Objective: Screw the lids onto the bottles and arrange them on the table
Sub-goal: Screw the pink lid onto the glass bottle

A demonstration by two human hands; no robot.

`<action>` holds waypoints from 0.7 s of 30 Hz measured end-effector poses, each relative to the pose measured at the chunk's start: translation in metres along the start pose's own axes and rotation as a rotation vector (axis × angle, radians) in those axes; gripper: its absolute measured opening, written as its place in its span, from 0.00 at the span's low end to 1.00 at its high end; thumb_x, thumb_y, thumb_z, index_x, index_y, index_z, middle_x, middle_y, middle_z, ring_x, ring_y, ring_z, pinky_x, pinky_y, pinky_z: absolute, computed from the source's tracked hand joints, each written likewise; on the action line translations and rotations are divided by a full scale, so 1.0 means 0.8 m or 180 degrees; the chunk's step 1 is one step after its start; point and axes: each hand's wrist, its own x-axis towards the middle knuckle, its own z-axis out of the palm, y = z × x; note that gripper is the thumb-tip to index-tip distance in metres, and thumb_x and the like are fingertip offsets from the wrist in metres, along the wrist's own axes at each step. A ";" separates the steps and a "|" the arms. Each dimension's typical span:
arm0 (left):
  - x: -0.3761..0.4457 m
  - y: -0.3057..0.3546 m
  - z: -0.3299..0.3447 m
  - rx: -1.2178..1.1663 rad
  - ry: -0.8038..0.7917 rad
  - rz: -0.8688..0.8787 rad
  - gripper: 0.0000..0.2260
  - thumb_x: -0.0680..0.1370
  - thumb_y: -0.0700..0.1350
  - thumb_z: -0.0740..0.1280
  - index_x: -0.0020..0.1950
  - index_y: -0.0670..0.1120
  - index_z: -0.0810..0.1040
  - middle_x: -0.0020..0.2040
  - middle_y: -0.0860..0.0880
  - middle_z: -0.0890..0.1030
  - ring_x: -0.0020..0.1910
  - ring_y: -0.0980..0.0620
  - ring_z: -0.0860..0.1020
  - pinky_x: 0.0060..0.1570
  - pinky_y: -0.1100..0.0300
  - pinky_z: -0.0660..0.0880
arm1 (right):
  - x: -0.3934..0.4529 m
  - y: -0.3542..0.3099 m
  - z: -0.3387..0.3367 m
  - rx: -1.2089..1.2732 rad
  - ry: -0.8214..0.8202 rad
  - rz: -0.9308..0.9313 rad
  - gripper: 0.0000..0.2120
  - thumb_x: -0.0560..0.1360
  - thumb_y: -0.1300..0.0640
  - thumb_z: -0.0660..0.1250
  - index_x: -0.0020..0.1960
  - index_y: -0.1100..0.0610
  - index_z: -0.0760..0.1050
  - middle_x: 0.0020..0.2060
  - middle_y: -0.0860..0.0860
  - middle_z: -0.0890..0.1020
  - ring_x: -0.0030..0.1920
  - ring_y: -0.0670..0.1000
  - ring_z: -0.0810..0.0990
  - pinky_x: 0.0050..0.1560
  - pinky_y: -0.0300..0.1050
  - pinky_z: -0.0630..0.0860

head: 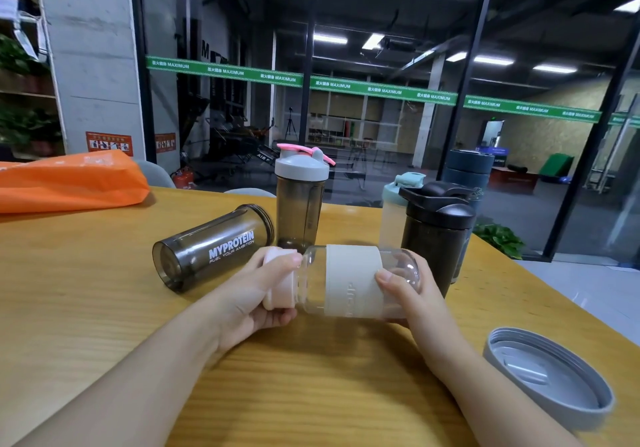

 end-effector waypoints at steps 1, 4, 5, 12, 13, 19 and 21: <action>-0.001 0.000 -0.002 0.0027 -0.0062 0.0076 0.21 0.70 0.52 0.73 0.60 0.49 0.73 0.48 0.40 0.77 0.35 0.47 0.75 0.31 0.58 0.76 | -0.001 -0.001 0.001 0.0044 0.0027 0.0074 0.34 0.59 0.39 0.70 0.63 0.45 0.67 0.53 0.48 0.79 0.46 0.46 0.83 0.38 0.43 0.80; -0.003 0.003 -0.005 0.0000 -0.0227 0.0270 0.23 0.66 0.49 0.75 0.60 0.52 0.74 0.52 0.39 0.76 0.38 0.46 0.76 0.34 0.57 0.78 | -0.001 -0.005 0.006 0.0152 0.0207 0.0236 0.21 0.72 0.43 0.69 0.61 0.48 0.69 0.50 0.49 0.81 0.40 0.50 0.83 0.35 0.45 0.80; -0.003 0.004 -0.006 -0.0018 -0.0258 0.0325 0.23 0.66 0.47 0.74 0.60 0.53 0.74 0.54 0.40 0.76 0.40 0.46 0.76 0.36 0.57 0.79 | 0.000 -0.005 0.008 0.0189 0.0289 0.0275 0.16 0.74 0.44 0.66 0.59 0.48 0.70 0.48 0.50 0.81 0.38 0.52 0.83 0.34 0.47 0.80; -0.003 0.006 -0.005 0.0075 -0.0465 0.0540 0.27 0.66 0.42 0.74 0.62 0.60 0.75 0.63 0.43 0.75 0.54 0.41 0.79 0.50 0.51 0.81 | 0.001 -0.003 0.010 0.0386 0.0541 0.0671 0.14 0.76 0.42 0.62 0.56 0.50 0.74 0.49 0.55 0.81 0.38 0.56 0.83 0.30 0.45 0.78; -0.004 0.006 -0.002 0.0083 -0.0463 0.0554 0.25 0.68 0.45 0.74 0.62 0.60 0.74 0.62 0.45 0.75 0.53 0.42 0.79 0.50 0.51 0.81 | 0.001 -0.003 0.010 0.0404 0.0541 0.0724 0.15 0.76 0.42 0.62 0.56 0.50 0.74 0.49 0.55 0.82 0.39 0.57 0.83 0.31 0.45 0.78; 0.005 -0.001 0.009 0.0314 -0.0124 0.0290 0.14 0.79 0.51 0.62 0.65 0.56 0.70 0.54 0.45 0.78 0.47 0.46 0.79 0.50 0.49 0.80 | -0.003 -0.008 0.013 0.0322 0.0527 0.0673 0.12 0.77 0.44 0.62 0.55 0.50 0.74 0.48 0.55 0.81 0.39 0.56 0.83 0.30 0.45 0.78; 0.004 -0.003 0.010 0.0375 -0.0069 0.0203 0.13 0.80 0.54 0.61 0.62 0.53 0.71 0.45 0.41 0.80 0.37 0.46 0.79 0.41 0.51 0.80 | -0.004 -0.010 0.013 0.0206 0.0518 0.0450 0.08 0.77 0.46 0.62 0.53 0.49 0.72 0.48 0.55 0.80 0.36 0.53 0.82 0.29 0.44 0.78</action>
